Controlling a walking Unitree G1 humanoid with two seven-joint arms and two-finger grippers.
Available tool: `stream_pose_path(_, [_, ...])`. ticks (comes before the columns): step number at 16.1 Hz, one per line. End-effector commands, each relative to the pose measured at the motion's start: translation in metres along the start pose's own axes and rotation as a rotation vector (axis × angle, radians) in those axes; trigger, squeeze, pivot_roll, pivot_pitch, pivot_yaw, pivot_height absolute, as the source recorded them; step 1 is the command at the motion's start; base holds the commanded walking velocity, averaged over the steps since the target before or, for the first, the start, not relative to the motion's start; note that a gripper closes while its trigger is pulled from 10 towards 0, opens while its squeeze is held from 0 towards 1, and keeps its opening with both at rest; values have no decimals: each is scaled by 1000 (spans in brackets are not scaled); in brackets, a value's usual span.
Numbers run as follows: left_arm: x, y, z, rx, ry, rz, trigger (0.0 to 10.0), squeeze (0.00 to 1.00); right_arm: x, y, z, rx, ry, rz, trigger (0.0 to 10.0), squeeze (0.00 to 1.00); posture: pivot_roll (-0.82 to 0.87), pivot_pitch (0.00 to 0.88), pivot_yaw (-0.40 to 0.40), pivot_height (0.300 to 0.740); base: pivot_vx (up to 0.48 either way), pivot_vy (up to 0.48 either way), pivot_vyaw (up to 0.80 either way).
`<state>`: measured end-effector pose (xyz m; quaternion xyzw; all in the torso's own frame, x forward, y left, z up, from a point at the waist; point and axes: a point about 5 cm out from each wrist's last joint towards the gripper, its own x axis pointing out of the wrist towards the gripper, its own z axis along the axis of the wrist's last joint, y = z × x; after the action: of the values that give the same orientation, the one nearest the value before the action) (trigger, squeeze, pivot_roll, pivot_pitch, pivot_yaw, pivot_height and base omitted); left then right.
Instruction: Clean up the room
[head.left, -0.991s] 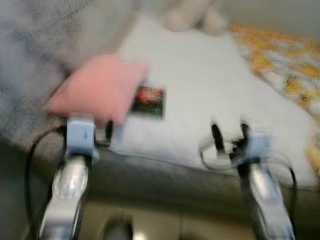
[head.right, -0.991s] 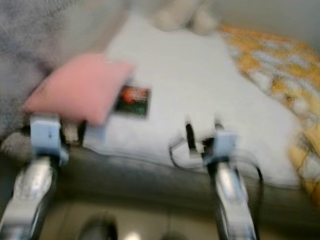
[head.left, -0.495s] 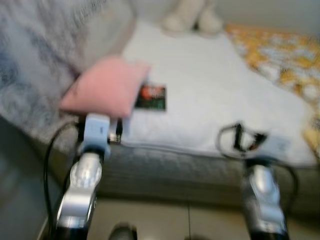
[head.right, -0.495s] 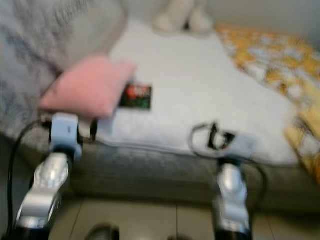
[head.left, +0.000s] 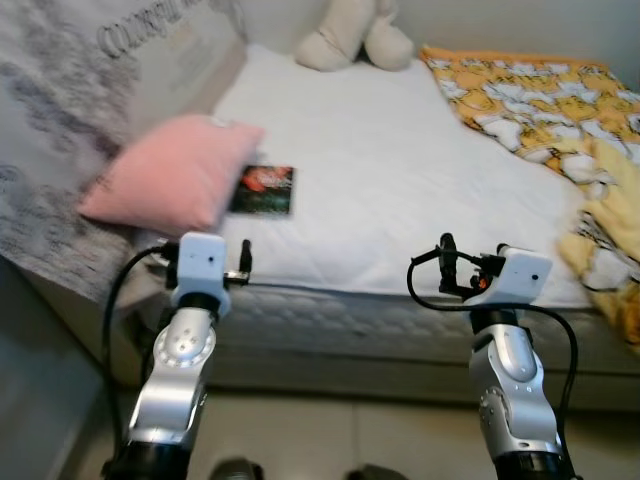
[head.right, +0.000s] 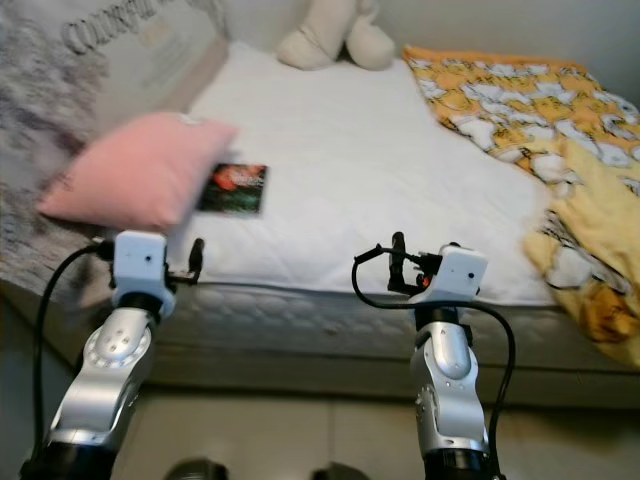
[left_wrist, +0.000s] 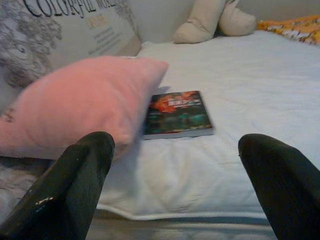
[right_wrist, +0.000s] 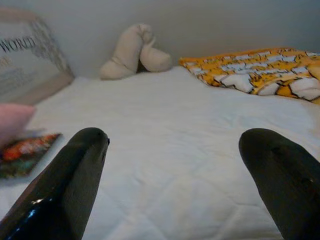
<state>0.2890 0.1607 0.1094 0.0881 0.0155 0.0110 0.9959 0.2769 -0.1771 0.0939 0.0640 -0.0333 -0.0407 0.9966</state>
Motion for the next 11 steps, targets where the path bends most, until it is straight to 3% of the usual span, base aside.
stream_pose_path(1, [2,4,-2,8,9,22,10000,0,3,8,3,4,-11,48,10000,0,22,0,-34,710,0,-461,0])
stream_pose_path(3, [6,5,-8,-2,41,26,10000,0,5,20,1,19,7,127,10000,0,10,0,-25,710,0,-459,0])
stream_pose_path(11, [20,-7,-5,-20,47,-19,10000,0,3,18,-3,18,35,141,10000,0,-25,0,-9,710,0,-454,0])
